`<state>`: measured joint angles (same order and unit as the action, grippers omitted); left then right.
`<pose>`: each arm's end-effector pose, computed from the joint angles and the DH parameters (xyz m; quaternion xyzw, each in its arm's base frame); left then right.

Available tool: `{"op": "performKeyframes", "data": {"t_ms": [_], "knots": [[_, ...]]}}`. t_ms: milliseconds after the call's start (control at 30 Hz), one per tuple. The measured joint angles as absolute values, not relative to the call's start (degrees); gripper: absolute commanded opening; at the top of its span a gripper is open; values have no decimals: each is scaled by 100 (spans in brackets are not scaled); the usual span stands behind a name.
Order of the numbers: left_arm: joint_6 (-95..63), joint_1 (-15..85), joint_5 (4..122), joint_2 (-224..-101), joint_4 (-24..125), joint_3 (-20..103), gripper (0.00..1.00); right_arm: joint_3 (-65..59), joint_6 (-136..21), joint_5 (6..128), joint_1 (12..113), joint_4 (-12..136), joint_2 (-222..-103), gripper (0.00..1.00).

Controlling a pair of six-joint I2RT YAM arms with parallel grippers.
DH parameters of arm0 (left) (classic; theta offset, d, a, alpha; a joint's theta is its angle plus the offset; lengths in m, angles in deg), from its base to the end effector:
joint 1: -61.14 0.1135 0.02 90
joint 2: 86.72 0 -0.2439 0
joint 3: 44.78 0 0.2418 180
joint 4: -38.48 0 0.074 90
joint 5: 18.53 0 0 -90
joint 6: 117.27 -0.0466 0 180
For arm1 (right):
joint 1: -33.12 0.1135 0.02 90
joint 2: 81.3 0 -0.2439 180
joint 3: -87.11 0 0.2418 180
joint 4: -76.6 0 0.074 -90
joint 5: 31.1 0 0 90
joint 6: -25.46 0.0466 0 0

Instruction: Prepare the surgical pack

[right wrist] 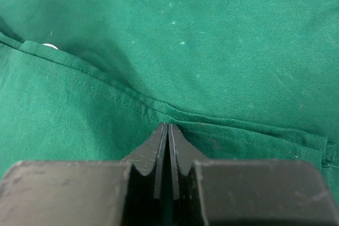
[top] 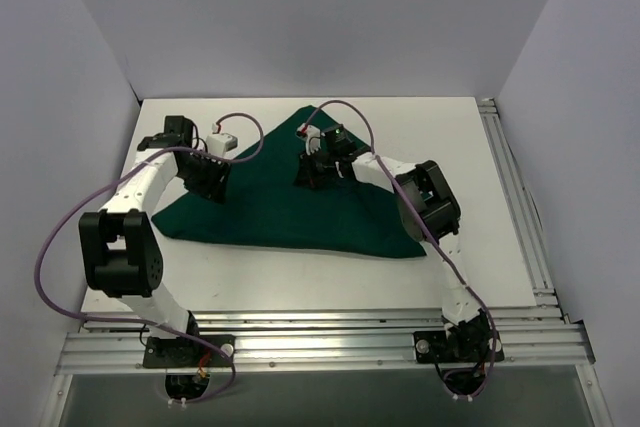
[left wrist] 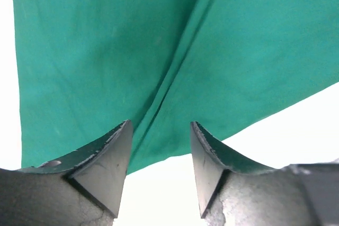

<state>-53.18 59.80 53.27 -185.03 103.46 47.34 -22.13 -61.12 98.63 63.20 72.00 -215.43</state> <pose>0.3334 -0.0224 0.2168 0.2546 0.9406 -0.1181 0.1910 0.4219 0.2788 0.1327 -0.3539 0.7510 0.4176 0.3692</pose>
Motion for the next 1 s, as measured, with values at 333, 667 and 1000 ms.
{"op": "performKeyframes", "data": {"t_ms": [333, 667, 1000], "knots": [[-5294, 5486, 5130, -18389, 10623, 5082, 55, -2889, -6173, 9026, 6703, 6100, -21549, 11], [-5198, 5267, 5463, -18529, 10660, 4802, 53, -2948, -5815, 5950, 6274, 5407, -20535, 15], [-5124, 5099, 6138, -18745, 10593, 4216, 50, 388, -4676, 5159, 6851, 5412, -18013, 0]]}}
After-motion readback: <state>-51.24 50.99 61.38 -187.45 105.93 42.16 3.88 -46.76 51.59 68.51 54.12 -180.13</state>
